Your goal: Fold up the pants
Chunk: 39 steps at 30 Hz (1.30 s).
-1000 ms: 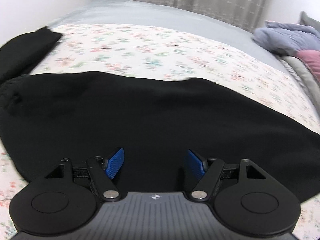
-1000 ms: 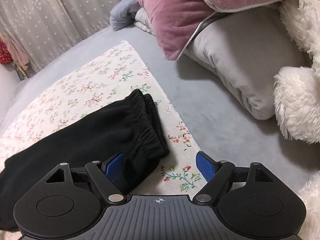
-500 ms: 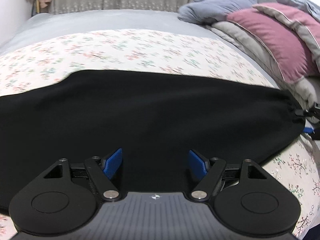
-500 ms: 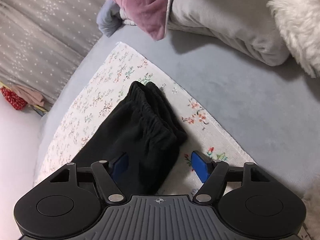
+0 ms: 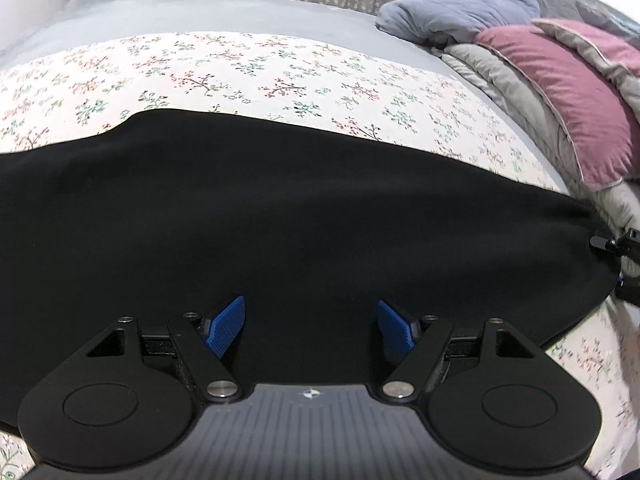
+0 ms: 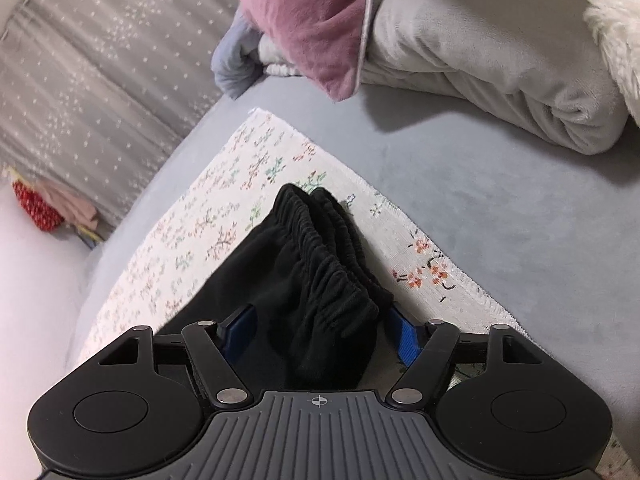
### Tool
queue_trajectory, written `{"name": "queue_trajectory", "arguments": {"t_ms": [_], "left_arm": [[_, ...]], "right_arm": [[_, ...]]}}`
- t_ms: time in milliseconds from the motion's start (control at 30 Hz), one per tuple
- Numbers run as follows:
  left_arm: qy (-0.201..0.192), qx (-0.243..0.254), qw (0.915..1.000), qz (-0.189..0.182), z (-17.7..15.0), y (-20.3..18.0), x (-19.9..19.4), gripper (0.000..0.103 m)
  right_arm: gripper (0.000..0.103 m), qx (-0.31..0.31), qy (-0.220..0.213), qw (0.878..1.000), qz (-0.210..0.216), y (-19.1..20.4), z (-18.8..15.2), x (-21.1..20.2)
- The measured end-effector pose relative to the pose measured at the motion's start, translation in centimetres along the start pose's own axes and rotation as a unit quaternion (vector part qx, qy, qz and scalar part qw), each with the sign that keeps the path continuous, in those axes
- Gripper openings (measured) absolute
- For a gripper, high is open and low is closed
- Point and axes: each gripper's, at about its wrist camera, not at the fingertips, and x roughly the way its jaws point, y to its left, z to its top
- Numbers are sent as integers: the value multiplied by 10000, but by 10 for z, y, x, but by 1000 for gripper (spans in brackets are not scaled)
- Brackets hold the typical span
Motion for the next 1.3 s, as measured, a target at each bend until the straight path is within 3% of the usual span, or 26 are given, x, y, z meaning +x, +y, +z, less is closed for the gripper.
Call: {"name": "queue_trajectory", "arguments": {"t_ms": [67, 100, 233, 433, 600, 700, 800, 900, 967, 1067, 1133, 1200, 1300], "left_arm": [[-5, 149, 9999, 24, -2, -6, 2, 86], [-8, 215, 9998, 30, -3, -9, 2, 86], [-19, 366, 9993, -21, -4, -18, 4, 87], [-29, 465, 9989, 1, -6, -21, 6, 89], [-19, 600, 9982, 29, -5, -29, 9, 91], [-16, 337, 9993, -140, 1, -23, 8, 91], [-42, -156, 9994, -304, 8, -5, 4, 91], [-14, -652, 9969, -446, 11, 14, 2, 91], [-17, -1063, 9926, -586, 14, 29, -1, 91], [-34, -1808, 9803, -793, 14, 53, -4, 91], [2, -2271, 9693, -948, 11, 69, -4, 91], [0, -2516, 9617, -1083, 7, 76, -4, 91], [11, -2498, 9618, -1116, 8, 76, -5, 91]], "right_arm": [[40, 180, -16, 9998, -82, -3, 1, 1], [37, 336, -5, 9994, -39, -5, 2, 1], [32, 631, -55, 9980, -27, -7, 0, 3], [26, 578, -212, 9981, -56, 5, -2, 0], [26, 54, -407, 9991, -99, 29, -1, -5], [25, -379, -616, 9970, -258, 50, -5, -10], [25, -1238, -926, 9869, -452, 86, -15, -14], [25, -2448, -1243, 9595, -636, 136, -41, -16], [25, -3314, -1389, 9310, -641, 170, -67, -15], [25, -4646, -1444, 8721, -523, 218, -122, -8], [26, -5393, -1235, 8319, -422, 240, -159, 3], [26, -6130, -935, 7835, -399, 255, -198, 17], [28, -6977, -449, 7130, -526, 262, -249, 39]]}}
